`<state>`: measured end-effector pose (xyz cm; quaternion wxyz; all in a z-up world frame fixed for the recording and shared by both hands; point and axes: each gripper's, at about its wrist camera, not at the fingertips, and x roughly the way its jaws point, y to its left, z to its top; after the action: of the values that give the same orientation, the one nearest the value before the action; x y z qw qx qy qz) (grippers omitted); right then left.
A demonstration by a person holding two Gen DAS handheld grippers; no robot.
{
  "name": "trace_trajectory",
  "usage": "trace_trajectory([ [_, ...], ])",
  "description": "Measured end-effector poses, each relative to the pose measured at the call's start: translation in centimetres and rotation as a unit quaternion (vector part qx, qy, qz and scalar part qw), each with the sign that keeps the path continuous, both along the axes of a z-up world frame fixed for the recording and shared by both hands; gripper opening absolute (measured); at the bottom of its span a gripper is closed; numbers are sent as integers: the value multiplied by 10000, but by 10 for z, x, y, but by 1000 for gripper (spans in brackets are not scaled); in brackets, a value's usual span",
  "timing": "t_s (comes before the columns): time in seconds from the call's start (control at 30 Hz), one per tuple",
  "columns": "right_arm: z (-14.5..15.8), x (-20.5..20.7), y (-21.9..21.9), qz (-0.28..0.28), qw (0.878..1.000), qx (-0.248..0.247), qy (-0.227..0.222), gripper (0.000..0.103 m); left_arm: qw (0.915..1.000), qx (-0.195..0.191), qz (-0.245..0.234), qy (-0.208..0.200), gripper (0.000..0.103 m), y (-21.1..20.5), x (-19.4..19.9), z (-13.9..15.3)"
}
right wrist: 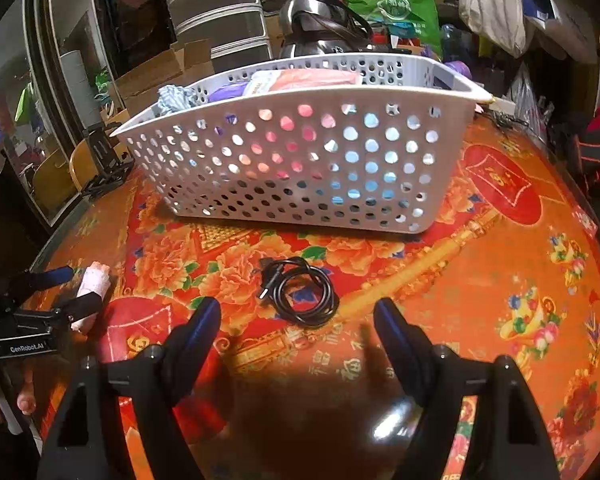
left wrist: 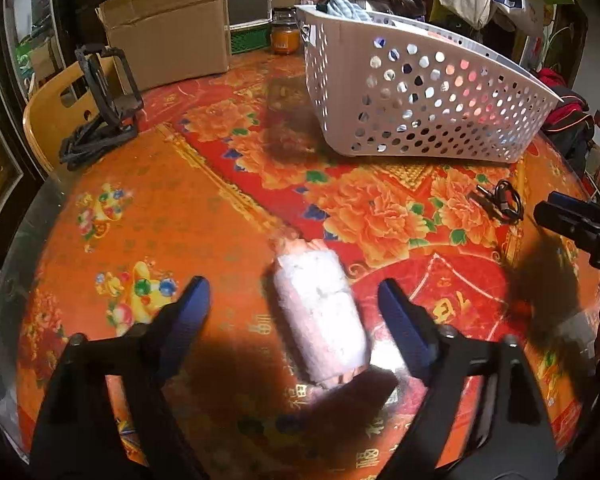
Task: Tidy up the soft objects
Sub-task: 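Grasp the white-pink roll with the left gripper while the right gripper grasps the black cable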
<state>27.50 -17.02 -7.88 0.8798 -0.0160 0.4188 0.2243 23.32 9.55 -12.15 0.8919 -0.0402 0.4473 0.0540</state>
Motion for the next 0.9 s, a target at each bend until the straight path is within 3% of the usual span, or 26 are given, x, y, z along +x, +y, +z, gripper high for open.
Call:
trace_trajectory([
  [0.03, -1, 1, 0, -4, 10000, -22, 22, 79, 10000, 18, -21, 43, 53, -1, 2, -2],
  [0.17, -5, 3, 4, 13, 9999, -92, 47, 79, 9999, -85, -90, 90, 32, -2, 9, -6],
  [0.73, -25, 30, 39, 226, 9973, -669, 215, 78, 9997, -178, -129, 60, 31, 15, 54, -5],
  [0.83, -26, 27, 43, 252, 9959, -859, 90, 70, 9997, -218, -130, 25, 31, 16, 54, -5],
  [0.9, -26, 26, 44, 257, 9955, -916, 39, 57, 9997, -206, -142, 17, 31, 15, 54, -5],
])
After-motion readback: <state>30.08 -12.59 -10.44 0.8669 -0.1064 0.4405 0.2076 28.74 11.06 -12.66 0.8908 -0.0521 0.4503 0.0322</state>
